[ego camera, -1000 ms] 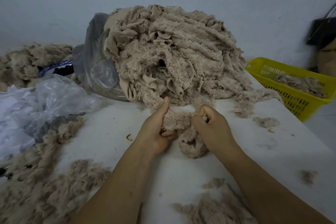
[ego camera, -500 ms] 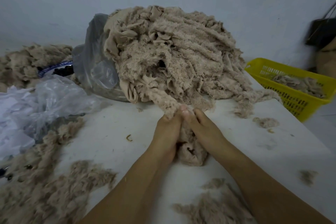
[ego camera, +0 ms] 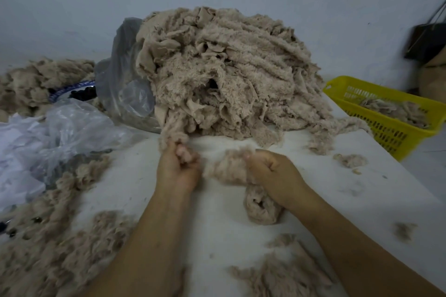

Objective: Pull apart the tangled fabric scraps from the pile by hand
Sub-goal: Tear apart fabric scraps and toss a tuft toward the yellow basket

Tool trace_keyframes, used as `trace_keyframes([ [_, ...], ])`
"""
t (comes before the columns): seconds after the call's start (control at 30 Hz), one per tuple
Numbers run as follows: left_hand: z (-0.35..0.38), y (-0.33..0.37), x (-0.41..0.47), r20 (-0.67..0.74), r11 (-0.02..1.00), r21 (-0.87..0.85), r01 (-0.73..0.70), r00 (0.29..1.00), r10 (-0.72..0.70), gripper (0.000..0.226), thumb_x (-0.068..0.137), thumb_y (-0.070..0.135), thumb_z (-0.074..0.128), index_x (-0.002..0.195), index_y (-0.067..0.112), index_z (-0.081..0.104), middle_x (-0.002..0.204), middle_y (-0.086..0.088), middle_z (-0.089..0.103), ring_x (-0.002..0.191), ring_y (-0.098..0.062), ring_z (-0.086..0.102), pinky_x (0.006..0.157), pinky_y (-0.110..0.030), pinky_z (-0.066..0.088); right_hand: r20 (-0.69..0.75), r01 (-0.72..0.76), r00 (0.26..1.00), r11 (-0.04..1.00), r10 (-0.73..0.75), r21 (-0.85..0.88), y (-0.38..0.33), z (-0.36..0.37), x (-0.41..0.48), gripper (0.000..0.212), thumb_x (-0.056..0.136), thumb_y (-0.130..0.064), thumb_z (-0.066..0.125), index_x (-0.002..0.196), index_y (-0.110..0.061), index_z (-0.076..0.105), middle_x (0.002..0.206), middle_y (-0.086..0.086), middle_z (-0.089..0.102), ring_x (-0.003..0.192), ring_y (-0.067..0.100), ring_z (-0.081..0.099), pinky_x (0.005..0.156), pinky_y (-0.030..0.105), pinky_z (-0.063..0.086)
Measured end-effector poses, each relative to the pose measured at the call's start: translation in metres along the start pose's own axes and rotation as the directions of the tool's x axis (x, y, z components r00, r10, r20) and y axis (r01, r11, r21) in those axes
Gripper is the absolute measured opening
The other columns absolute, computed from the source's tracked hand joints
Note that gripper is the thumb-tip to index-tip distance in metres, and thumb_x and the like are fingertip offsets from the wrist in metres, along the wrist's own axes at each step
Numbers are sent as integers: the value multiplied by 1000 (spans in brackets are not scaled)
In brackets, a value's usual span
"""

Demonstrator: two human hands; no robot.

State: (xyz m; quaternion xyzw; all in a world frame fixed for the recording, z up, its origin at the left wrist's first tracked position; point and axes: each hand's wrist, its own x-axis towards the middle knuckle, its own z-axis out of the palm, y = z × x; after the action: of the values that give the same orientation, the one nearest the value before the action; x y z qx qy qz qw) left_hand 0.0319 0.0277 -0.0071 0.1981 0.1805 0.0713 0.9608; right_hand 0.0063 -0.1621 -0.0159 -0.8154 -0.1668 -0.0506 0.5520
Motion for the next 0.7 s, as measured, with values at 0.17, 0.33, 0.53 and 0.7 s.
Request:
trace_keyframes([
  [0.17, 0, -20, -8, 164, 985, 167, 34, 985, -62, 52, 92, 57, 49, 102, 8, 63, 61, -2, 59, 50, -9, 55, 48, -20, 50, -236, -158, 942, 934, 240, 320, 5, -25, 10, 28, 94, -54, 51, 76, -39, 66, 82, -19, 70, 80, -4, 65, 69, 17, 49],
  [0.33, 8, -50, -28, 377, 584, 780, -225, 914, -151, 61, 76, 75, 60, 112, 26, 67, 95, 8, 75, 84, -1, 71, 72, -20, 56, -211, -116, 929, 781, 304, 613, 3, -21, 15, 17, 97, -35, 59, 96, -31, 75, 103, 1, 76, 96, 17, 73, 70, 28, 59],
  [0.53, 0, -60, -35, 544, -35, 835, -550, 833, -97, 22, 95, 35, 64, 78, 22, 58, 65, 18, 62, 58, 7, 55, 59, -13, 41, -209, -103, 919, 717, 333, 689, 0, -23, 15, 11, 98, -26, 59, 102, -21, 68, 98, 1, 77, 90, 16, 74, 66, 27, 59],
  [0.7, 9, -45, -34, 270, 709, 700, -88, 951, -149, 17, 98, 22, 59, 87, 11, 66, 71, -6, 72, 65, -15, 70, 66, -27, 59, -241, -101, 911, 746, 335, 658, -5, -23, 12, 16, 103, -24, 51, 87, -25, 53, 50, -18, 52, 37, -2, 43, 39, 14, 36],
])
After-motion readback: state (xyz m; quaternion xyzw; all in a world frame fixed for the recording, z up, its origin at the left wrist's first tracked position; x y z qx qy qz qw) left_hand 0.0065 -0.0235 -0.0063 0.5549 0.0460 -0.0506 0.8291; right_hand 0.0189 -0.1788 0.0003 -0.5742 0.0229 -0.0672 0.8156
